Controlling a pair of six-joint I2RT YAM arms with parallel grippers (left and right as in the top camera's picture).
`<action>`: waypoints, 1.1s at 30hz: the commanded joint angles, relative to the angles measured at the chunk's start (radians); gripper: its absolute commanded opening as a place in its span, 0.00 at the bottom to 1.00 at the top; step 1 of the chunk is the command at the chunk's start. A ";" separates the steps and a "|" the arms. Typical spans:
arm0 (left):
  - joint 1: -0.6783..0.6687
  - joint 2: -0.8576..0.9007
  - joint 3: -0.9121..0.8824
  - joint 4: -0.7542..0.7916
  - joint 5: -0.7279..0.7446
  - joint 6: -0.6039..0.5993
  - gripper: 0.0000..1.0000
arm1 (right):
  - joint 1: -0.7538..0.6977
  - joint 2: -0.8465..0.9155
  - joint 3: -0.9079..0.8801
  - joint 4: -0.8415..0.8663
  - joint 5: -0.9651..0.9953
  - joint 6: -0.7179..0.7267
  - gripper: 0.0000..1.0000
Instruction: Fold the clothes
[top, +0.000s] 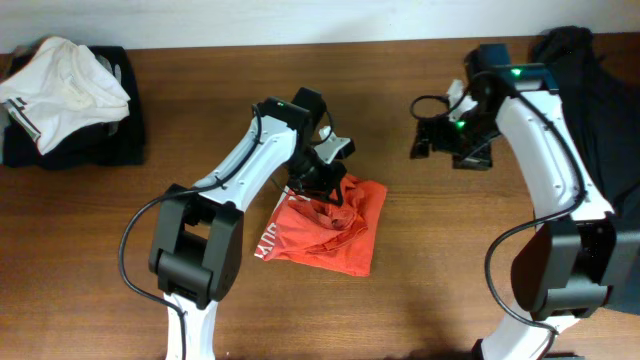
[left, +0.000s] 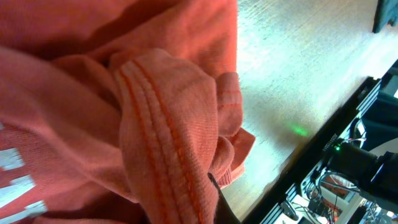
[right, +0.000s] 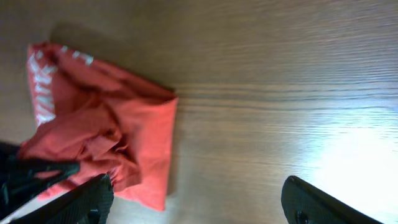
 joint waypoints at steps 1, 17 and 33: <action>-0.056 -0.042 0.018 0.007 0.028 0.013 0.06 | -0.087 -0.013 0.011 -0.004 0.020 -0.011 0.91; 0.289 -0.352 0.020 -0.277 -0.241 0.024 0.99 | -0.125 -0.013 0.009 -0.026 0.024 -0.014 0.91; 0.053 -0.313 -0.503 0.245 0.048 0.040 0.01 | -0.125 -0.011 0.004 -0.038 0.025 -0.014 0.91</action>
